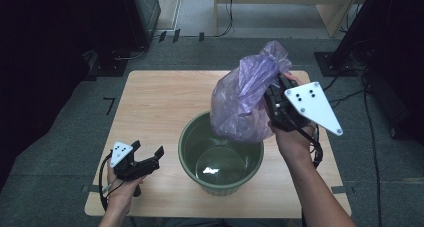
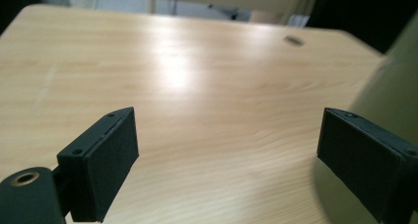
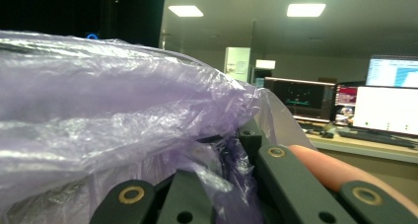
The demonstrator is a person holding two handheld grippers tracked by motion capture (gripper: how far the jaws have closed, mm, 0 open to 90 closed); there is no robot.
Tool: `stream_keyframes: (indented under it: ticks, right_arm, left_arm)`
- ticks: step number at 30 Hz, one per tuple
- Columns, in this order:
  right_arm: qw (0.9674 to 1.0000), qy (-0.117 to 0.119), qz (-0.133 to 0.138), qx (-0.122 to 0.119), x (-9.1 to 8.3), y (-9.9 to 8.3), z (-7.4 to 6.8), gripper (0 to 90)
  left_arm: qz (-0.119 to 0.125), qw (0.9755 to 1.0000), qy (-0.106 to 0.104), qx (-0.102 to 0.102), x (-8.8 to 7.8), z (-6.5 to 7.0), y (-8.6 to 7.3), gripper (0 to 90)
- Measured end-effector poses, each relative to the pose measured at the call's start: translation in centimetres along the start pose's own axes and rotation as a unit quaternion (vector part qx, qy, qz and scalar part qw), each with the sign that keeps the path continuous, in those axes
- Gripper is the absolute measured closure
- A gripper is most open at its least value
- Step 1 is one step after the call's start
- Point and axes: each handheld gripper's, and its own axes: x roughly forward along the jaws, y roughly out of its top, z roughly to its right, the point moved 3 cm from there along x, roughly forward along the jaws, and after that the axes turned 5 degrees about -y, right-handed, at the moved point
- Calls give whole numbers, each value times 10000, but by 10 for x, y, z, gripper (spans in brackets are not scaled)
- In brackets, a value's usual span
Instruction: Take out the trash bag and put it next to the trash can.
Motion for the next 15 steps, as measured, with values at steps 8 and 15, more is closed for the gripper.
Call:
stream_keyframes:
  ticks: [8,15]
  right_arm:
    - [9994,-335,86,-3,-3,8,31,900]
    - [9979,-647,-22,-48,0,0,59,900]
  left_arm:
    - [-626,9967,455,236,8,-15,-25,0]
    - [-1287,9868,881,438,18,-30,-45,0]
